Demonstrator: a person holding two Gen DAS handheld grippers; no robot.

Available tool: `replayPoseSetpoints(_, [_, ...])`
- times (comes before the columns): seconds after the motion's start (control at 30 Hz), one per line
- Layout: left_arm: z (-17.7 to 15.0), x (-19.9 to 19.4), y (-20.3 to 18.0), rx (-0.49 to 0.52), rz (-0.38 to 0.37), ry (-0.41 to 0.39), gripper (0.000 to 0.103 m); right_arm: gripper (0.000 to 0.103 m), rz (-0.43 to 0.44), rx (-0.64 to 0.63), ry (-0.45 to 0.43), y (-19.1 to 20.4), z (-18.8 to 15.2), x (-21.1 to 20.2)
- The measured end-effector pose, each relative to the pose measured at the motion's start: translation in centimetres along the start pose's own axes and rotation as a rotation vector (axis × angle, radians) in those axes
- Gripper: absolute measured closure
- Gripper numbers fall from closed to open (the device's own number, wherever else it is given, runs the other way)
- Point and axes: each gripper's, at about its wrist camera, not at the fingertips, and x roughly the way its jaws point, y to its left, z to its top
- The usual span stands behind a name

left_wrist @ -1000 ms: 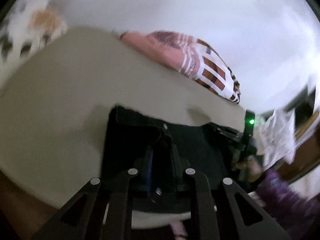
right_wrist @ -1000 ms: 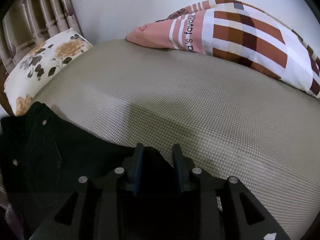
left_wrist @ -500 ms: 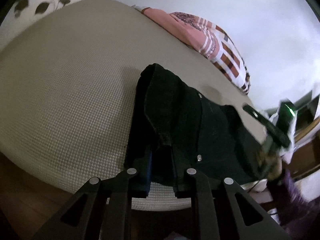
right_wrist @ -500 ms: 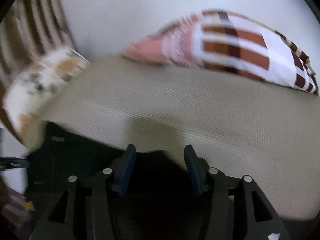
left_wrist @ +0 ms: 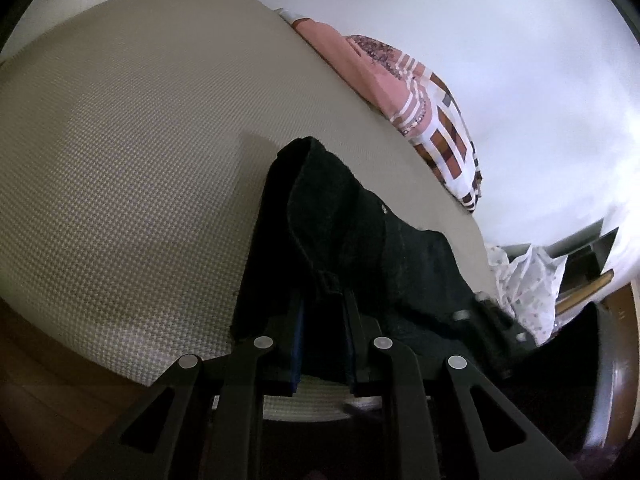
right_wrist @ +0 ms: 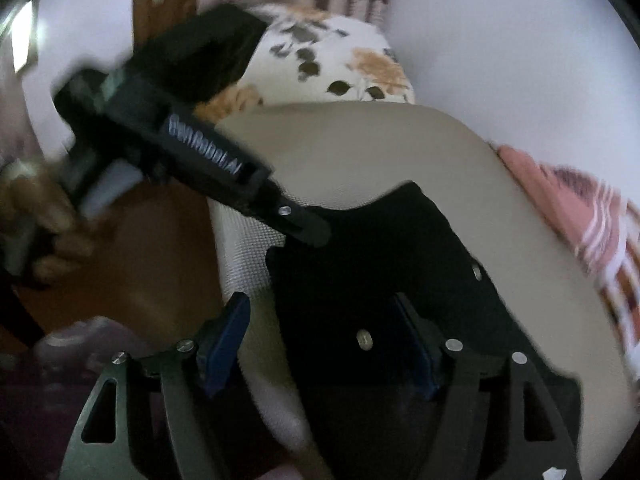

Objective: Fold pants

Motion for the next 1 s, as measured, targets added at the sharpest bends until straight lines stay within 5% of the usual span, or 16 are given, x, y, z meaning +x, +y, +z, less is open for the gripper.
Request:
replayPoseSetpoints(0.07, [0.1, -0.2, 0.0, -0.007, 0.007, -0.007, 0.086, 0.083, -0.032, 0.002, 0.038, 0.2, 0.3, 1.3])
replayPoseSetpoints(0.1, [0.1, -0.5, 0.2, -0.015, 0.011, -0.010, 0.084, 0.086, -0.032, 0.042, 0.046, -0.2, 0.4, 1.6])
replayPoseSetpoints(0.27, [0.9, -3.3, 1.6, -0.120, 0.000, -0.106, 0.070, 0.092, -0.021, 0.259, 0.005, -3.4, -0.1, 0.8])
replayPoseSetpoints(0.43, [1.2, -5.8, 3.0, -0.188, -0.001, -0.195, 0.047, 0.092, -0.117, 0.395, -0.161, -4.6, 0.2, -3.2])
replayPoseSetpoints(0.57, [1.0, -4.3, 3.4, -0.209, -0.003, -0.119, 0.047, 0.092, -0.034, 0.309, -0.021, -0.9, -1.0, 1.7])
replayPoseSetpoints(0.67, [0.9, -3.7, 2.8, -0.187, -0.009, -0.077, 0.047, 0.088, -0.009, 0.299, -0.020, -0.3, -1.5, 2.4])
replayPoseSetpoints(0.77, [0.9, -3.5, 2.1, -0.171, -0.023, -0.056, 0.047, 0.080, 0.114, 0.372, -0.039, -2.0, -2.0, 2.3])
replayPoseSetpoints(0.9, [0.9, -3.3, 1.5, -0.176, -0.055, -0.035, 0.047, 0.043, 0.280, 0.439, -0.096, -2.1, -2.8, 1.8])
replayPoseSetpoints(1.0, [0.8, -3.5, 0.9, -0.156, -0.062, -0.031, 0.047, 0.031, 0.312, 0.424, -0.112, -1.1, -2.5, 2.3])
